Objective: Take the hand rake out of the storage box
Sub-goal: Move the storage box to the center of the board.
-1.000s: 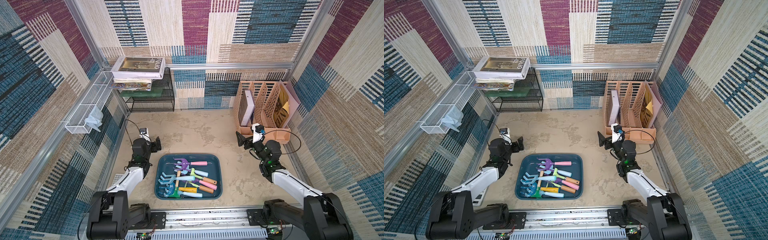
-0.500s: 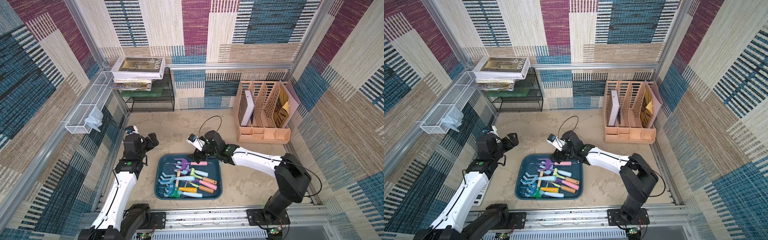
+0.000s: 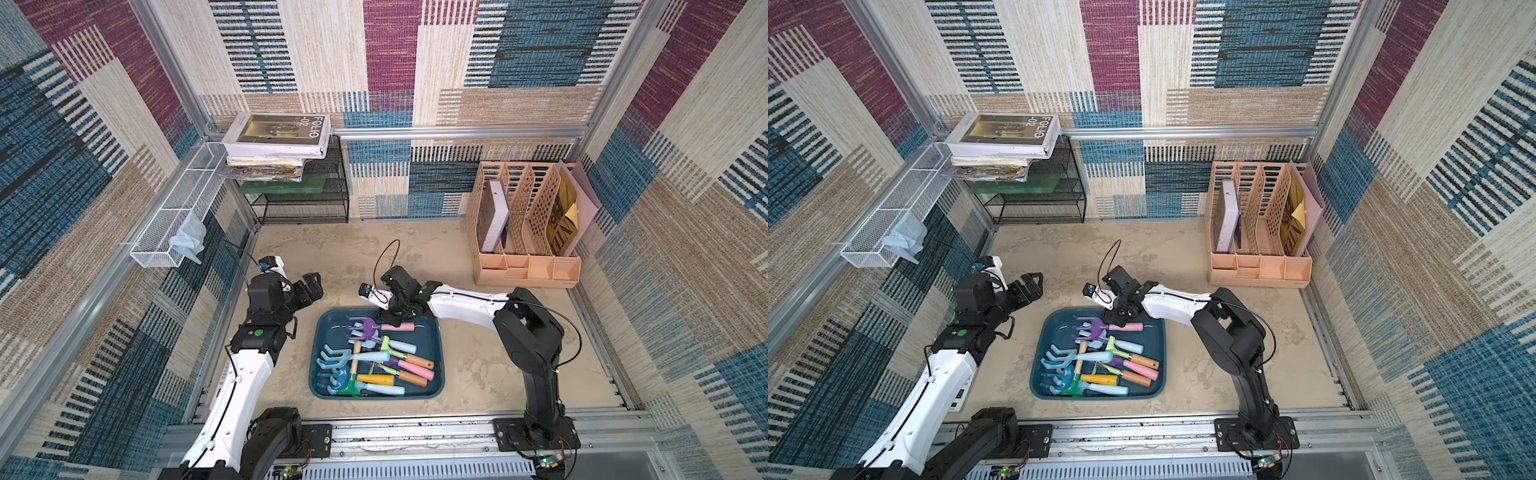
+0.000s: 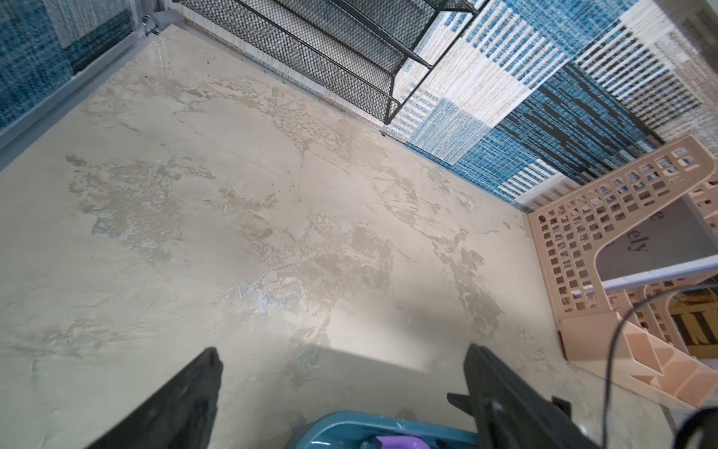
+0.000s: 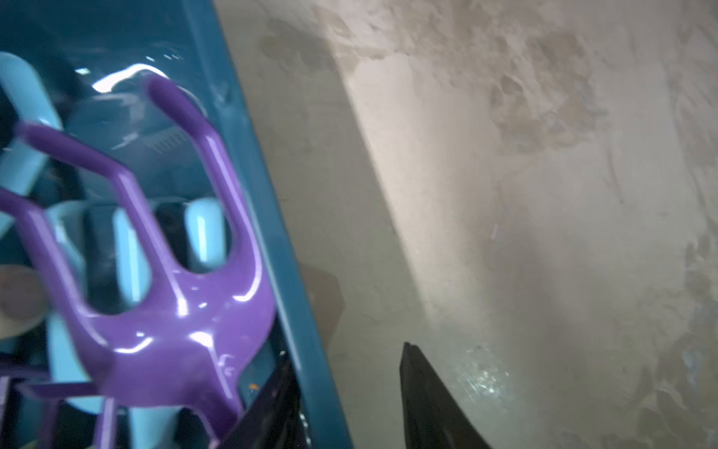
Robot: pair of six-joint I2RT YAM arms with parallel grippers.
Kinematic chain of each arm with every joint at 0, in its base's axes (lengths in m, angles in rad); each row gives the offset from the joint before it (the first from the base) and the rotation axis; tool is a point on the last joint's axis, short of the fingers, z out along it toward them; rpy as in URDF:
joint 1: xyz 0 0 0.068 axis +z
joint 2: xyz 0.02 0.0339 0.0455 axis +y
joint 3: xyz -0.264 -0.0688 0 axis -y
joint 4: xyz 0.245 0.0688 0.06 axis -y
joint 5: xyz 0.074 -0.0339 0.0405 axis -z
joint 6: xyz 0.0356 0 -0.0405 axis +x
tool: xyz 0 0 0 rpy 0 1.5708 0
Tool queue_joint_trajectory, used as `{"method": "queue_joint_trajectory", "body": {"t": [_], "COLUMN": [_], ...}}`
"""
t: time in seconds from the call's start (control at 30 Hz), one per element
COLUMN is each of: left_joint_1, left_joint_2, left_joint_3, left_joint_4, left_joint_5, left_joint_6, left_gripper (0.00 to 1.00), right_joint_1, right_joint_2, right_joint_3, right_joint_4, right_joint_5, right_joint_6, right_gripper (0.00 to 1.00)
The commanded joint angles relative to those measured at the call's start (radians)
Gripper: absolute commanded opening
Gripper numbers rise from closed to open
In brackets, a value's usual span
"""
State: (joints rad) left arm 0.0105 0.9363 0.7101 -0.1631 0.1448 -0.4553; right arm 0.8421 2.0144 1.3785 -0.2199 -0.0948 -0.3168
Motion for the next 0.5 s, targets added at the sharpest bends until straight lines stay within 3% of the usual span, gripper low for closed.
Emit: {"method": "queue_joint_trajectory", "body": {"t": [0.0, 0.13, 0.27, 0.47], "left_joint_1": [-0.001, -0.003, -0.006, -0.010], "left_joint_2": [-0.011, -0.028, -0.036, -0.036], "left_joint_3": [-0.007, -0.019, -0.025, -0.026], "left_joint_4": [0.055, 0.072, 0.081, 0.087], "left_joint_5": [0.046, 0.057, 0.067, 0.080], "left_joint_6": [0.015, 0.013, 0.014, 0.015], "left_gripper": [0.99, 0.99, 0.99, 0.99], "right_joint_1": [-0.037, -0.096, -0.168, -0.334], "right_joint_2": [0.016, 0.029, 0.020, -0.011], "right_joint_3": [0.020, 0.034, 0.018, 0.005], "right_joint_4": [-0.010, -0.029, -0.030, -0.028], "right_joint_5": [0.050, 0.013, 0.059, 0.136], "right_joint_6": [0.040, 0.070, 0.113, 0.230], "right_gripper": [0.28, 0.18, 0.09, 0.06]}}
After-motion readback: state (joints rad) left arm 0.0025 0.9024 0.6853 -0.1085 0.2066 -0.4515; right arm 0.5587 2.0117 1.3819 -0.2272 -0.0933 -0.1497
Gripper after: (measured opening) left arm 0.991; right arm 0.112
